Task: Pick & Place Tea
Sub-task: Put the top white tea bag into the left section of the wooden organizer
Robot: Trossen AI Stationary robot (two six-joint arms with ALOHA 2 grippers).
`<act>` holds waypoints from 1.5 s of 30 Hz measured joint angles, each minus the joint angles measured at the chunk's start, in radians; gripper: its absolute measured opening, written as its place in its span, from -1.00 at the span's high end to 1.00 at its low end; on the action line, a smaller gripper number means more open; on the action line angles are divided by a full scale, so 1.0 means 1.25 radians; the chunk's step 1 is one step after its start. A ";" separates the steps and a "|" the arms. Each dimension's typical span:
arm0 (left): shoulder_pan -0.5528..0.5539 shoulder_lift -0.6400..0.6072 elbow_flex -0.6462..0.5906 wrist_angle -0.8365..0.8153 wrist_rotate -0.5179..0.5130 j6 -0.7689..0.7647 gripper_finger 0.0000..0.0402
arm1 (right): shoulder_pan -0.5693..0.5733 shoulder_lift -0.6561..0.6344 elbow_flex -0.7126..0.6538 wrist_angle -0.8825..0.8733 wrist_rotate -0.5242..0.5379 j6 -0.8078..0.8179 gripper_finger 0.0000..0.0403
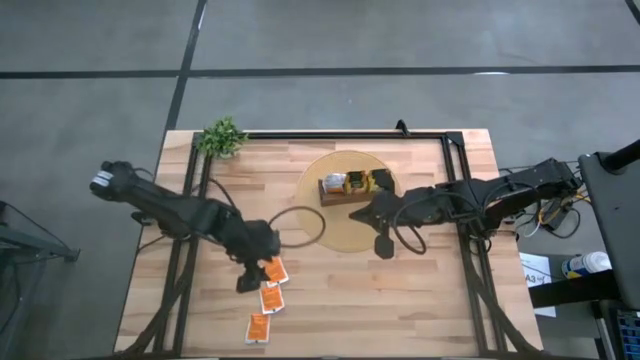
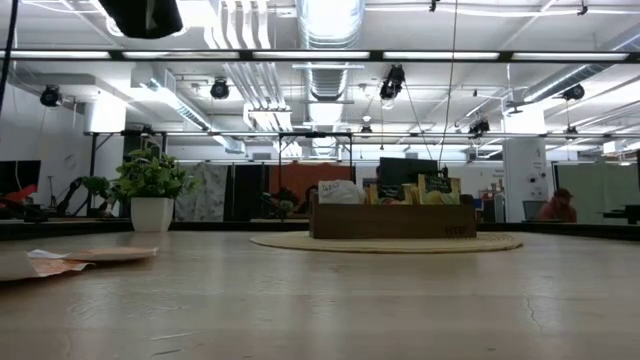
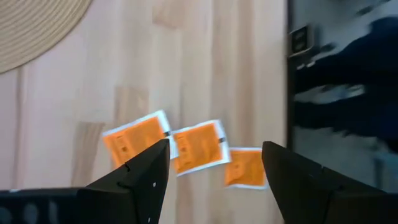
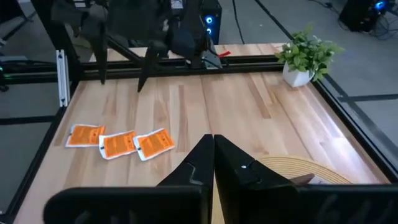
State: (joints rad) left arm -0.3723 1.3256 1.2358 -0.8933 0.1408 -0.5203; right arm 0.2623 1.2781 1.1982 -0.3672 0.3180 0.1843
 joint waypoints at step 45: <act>-0.169 0.291 -0.183 0.137 -0.308 0.476 -0.19 | 0.066 -0.060 0.002 -0.125 0.084 0.104 0.96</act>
State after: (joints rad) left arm -0.5838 1.6894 1.0073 -0.7227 -0.2445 0.0752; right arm 0.3450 1.2034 1.2007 -0.5232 0.4225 0.3143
